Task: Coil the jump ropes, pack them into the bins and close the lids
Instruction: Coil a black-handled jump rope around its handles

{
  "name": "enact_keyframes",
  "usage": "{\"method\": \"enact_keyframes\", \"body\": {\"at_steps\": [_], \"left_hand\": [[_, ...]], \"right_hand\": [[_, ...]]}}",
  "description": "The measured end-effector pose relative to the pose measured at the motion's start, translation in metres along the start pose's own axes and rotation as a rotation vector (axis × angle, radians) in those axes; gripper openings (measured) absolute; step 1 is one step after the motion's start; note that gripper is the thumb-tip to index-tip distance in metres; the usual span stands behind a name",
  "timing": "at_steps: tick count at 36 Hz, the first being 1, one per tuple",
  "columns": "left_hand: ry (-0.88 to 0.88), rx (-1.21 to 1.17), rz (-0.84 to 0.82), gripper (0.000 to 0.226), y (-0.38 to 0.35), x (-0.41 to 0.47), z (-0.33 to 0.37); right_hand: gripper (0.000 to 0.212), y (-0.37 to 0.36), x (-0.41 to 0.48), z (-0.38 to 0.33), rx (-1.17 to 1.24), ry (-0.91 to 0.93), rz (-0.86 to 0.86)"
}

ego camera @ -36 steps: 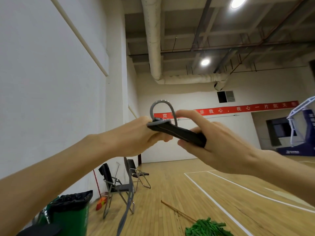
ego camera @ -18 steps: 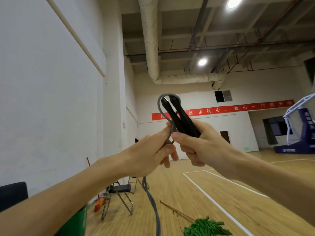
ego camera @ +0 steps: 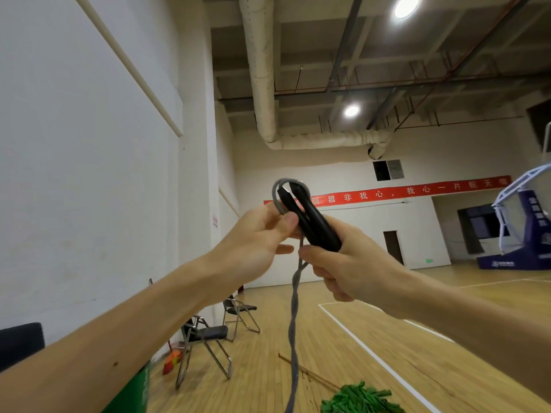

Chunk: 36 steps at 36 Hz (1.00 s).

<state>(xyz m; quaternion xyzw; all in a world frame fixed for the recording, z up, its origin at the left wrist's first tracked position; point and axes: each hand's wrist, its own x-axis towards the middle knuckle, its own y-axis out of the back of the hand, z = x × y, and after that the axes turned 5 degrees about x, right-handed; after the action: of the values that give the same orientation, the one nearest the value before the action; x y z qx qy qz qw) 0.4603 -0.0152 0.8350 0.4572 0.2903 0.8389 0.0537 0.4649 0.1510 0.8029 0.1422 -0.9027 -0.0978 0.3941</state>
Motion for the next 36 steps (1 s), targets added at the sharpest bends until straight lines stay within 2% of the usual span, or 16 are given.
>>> {"method": "enact_keyframes", "body": {"at_steps": [6, 13, 16, 19, 22, 26, 29, 32, 36], "left_hand": [[0.018, -0.097, 0.081, 0.027, -0.01, -0.005, -0.004], [0.108, -0.44, 0.032, 0.027, -0.019, -0.011, 0.002], [0.134, -0.396, 0.009, 0.028, -0.02, -0.011, -0.001], [0.187, -0.308, 0.026, 0.024, -0.02, -0.01, -0.003], [0.144, -0.043, -0.007, 0.025, -0.015, -0.008, -0.008], [0.112, 0.591, -0.181, 0.019, -0.008, -0.013, -0.01], [0.069, 0.981, -0.212, 0.017, -0.006, -0.017, -0.009], [-0.022, 1.228, -0.213, 0.023, -0.001, -0.013, -0.011], [-0.157, 1.347, -0.311, 0.03, 0.003, -0.013, -0.013]], "right_hand": [[0.033, 0.004, 0.002, -0.001, -0.004, -0.08, -0.001], [0.029, 0.007, -0.001, -0.006, 0.017, -0.109, 0.001], [0.025, 0.007, -0.002, -0.009, 0.037, -0.159, -0.066], [0.023, 0.012, -0.001, -0.01, -0.045, -0.172, -0.087], [0.019, 0.017, -0.001, -0.01, -0.129, -0.17, -0.106], [0.016, 0.012, -0.001, -0.009, -0.301, -0.155, -0.113], [0.014, 0.003, 0.003, -0.006, -0.51, -0.094, -0.062], [0.013, -0.002, 0.005, -0.005, -0.573, -0.095, -0.04], [0.014, -0.002, 0.007, -0.005, -0.598, -0.258, -0.102]]}}
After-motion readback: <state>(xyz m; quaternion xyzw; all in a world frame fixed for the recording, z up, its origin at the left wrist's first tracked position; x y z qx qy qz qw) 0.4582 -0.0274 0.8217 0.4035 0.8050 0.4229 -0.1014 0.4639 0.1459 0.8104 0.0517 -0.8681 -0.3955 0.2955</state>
